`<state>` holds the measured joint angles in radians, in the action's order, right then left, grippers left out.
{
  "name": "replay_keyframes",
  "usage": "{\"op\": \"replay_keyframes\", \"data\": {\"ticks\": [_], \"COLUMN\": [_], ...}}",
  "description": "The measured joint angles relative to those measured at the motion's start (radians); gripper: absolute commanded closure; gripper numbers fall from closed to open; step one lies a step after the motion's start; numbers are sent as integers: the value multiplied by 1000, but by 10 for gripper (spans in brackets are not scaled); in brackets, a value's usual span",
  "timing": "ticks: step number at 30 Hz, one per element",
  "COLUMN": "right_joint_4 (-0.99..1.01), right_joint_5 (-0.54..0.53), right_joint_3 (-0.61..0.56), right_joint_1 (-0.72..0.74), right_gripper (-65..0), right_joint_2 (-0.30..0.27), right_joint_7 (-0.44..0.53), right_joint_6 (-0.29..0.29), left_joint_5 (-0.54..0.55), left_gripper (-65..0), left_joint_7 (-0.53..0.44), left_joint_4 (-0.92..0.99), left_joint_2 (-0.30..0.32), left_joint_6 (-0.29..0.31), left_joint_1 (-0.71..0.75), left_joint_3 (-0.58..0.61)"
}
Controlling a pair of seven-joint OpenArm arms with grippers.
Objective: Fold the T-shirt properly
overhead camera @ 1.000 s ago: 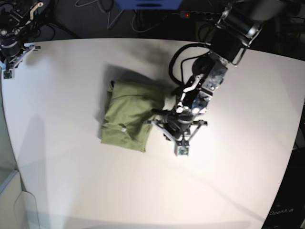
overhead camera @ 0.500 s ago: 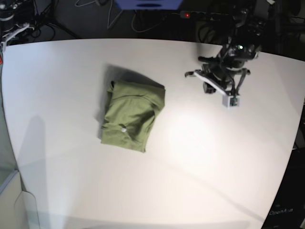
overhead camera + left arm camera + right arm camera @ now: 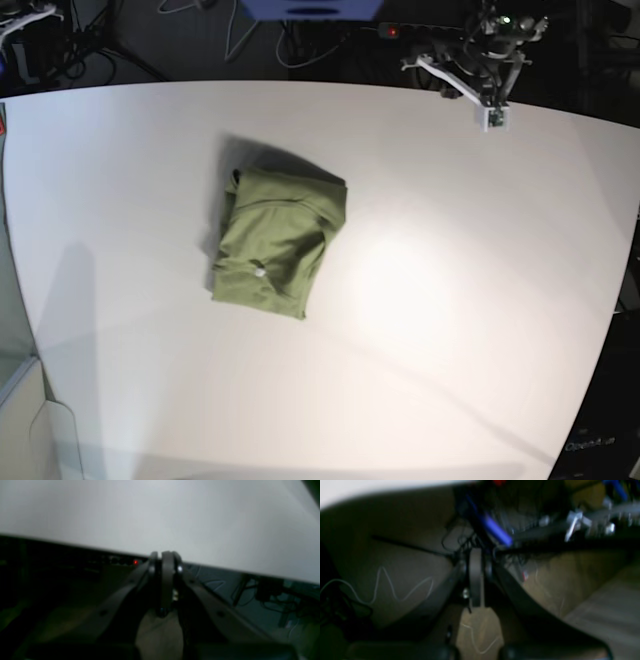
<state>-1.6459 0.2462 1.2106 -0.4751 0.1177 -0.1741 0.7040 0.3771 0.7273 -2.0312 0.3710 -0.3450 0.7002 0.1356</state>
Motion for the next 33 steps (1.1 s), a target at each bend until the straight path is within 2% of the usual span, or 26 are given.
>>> {"op": "replay_keyframes", "data": {"ticks": [4,7,11,16,18,19,23,24,26,27,29,33], "right_joint_4": [113,211,329,477,565,621,814,872,977,1041,1165,1430], "right_joint_5": [18,107,122,175,234,257,346,375,449,466,529,701], "right_joint_3": [45,79,102,103,106,108,103,103,105,105,105,104], "right_joint_1": [-2,7,10,11,34,53,98,104,122,134,163,219], "right_gripper": [0,0,0,0,0,0,0,0,0,0,0,-1], "right_joint_2": [-1,-1,1,-8,-22,-32,-79,-100,-142,-167,-214,-301], "right_joint_7": [97,158,290,370,393,413,499,523,545,570,599,660], "right_joint_6": [-1,0,-1,-4,-6,-8,-7,-5,-8,-7,-8,-10], "left_joint_5": [0,0,0,0,-8,-8,11,14,12,5,11,11], "left_gripper": [-23,-23,-23,-23,-23,-23,-23,-23,-23,-23,-23,-23], "left_joint_7": [0,2,-1,-11,-64,-142,-274,-334,-388,-454,-517,-655], "left_joint_4": [2,4,8,165,286,354,617,682,811,879,1020,1310], "left_joint_2": [4,3,3,-4,-5,-3,-9,-14,-45,-63,-101,-174], "left_joint_6": [-1,-2,0,1,-11,-1,0,6,-9,-2,9,4], "left_joint_1": [76,111,146,115,67,39,-42,-63,-113,-139,-203,-313], "left_joint_3": [1,3,3,3,46,82,204,225,253,267,307,372]}}
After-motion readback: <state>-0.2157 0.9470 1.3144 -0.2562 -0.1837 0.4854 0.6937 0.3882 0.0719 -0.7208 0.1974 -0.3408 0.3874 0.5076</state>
